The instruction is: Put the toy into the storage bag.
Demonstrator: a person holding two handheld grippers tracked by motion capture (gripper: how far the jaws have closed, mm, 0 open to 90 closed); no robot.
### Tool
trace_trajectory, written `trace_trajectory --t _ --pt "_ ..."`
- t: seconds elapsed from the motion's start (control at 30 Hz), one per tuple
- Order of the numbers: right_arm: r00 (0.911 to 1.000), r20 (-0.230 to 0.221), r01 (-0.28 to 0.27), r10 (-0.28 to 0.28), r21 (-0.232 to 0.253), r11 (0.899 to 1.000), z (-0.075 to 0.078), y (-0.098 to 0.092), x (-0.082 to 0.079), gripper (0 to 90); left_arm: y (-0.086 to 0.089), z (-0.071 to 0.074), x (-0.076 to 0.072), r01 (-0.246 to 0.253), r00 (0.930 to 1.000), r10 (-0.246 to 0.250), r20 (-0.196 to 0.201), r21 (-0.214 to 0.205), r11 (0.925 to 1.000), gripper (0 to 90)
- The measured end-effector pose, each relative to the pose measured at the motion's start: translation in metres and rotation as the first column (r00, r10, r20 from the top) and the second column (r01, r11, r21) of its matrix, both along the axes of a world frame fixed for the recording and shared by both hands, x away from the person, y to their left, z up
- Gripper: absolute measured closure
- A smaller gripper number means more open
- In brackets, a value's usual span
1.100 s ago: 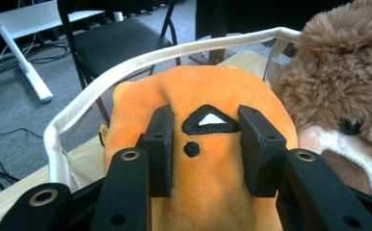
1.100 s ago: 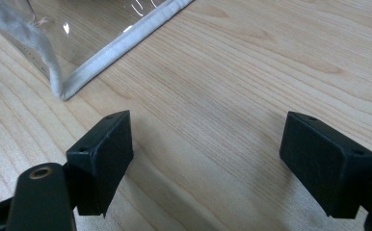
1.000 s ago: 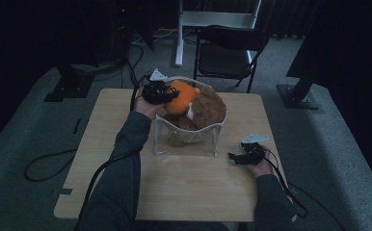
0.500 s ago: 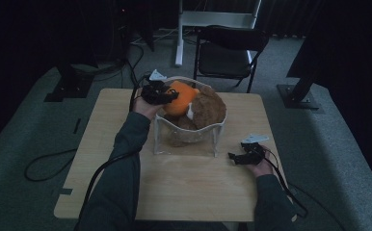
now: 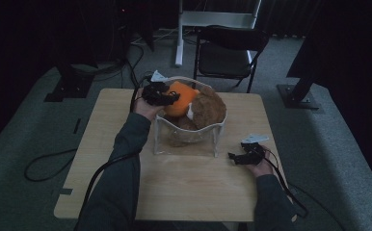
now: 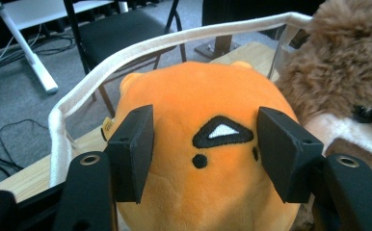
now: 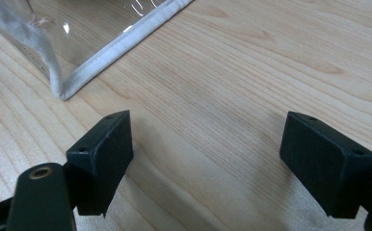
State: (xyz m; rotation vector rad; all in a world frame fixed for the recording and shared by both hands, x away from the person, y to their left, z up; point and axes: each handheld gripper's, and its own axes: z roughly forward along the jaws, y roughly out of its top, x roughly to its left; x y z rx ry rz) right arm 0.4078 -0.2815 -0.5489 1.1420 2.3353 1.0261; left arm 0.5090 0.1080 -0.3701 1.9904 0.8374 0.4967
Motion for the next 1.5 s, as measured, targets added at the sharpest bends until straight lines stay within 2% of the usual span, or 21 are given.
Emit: trace_trajectory --t 0.2,0.33,0.6,0.7,0.8,0.9,0.93,1.03,1.2,1.5 --pt "1.0000 0.000 0.000 0.000 0.000 1.000 0.000 0.000 0.000 18.3 0.003 0.000 -0.001 -0.002 1.0000 0.002 0.007 -0.014 0.9999 38.6" --pt "1.0000 0.000 0.000 0.000 0.000 1.000 0.000 0.000 0.000 18.3 0.001 -0.001 -0.001 -0.034 0.9994 0.034 0.002 0.043 0.9985 39.5" --pt "1.0000 0.000 0.000 0.000 0.000 1.000 0.000 0.000 0.000 18.3 0.000 -0.003 0.000 -0.055 0.9985 0.055 0.000 0.077 0.9955 39.8" --pt "1.0000 0.000 0.000 0.000 0.000 1.000 0.000 0.000 0.000 18.3 0.002 -0.003 -0.001 -0.052 0.9986 0.051 0.007 0.052 0.9973 39.8" --pt "1.0000 0.000 0.000 0.000 0.000 1.000 0.000 0.000 0.000 18.3 0.007 -0.002 -0.004 -0.046 0.9986 0.046 0.026 -0.014 0.9989 40.5" --pt "1.0000 0.000 0.001 -0.001 0.000 1.000 0.000 0.000 0.000 18.3 0.013 0.001 -0.007 -0.053 0.9973 0.056 0.049 -0.052 0.9972 40.7" --pt "1.0000 0.000 0.001 -0.001 0.000 1.000 0.000 0.000 0.000 18.3 0.013 0.001 -0.007 -0.053 0.9973 0.056 0.049 -0.052 0.9972 40.7" --pt "1.0000 0.000 0.001 -0.001 0.000 1.000 0.000 0.000 0.000 18.3 0.026 0.009 -0.010 -0.069 0.9942 0.076 0.076 -0.091 0.9935 40.7" --pt "1.0000 -0.001 0.002 -0.002 0.000 1.000 0.000 0.000 0.000 18.3 0.039 0.014 -0.014 -0.089 0.9916 0.097 0.085 -0.098 0.9912 40.8" --pt "1.0000 -0.001 0.003 -0.003 0.000 1.000 0.000 0.000 0.000 18.3 0.054 0.014 -0.024 -0.109 0.9872 0.121 0.105 -0.112 0.9877 40.7"
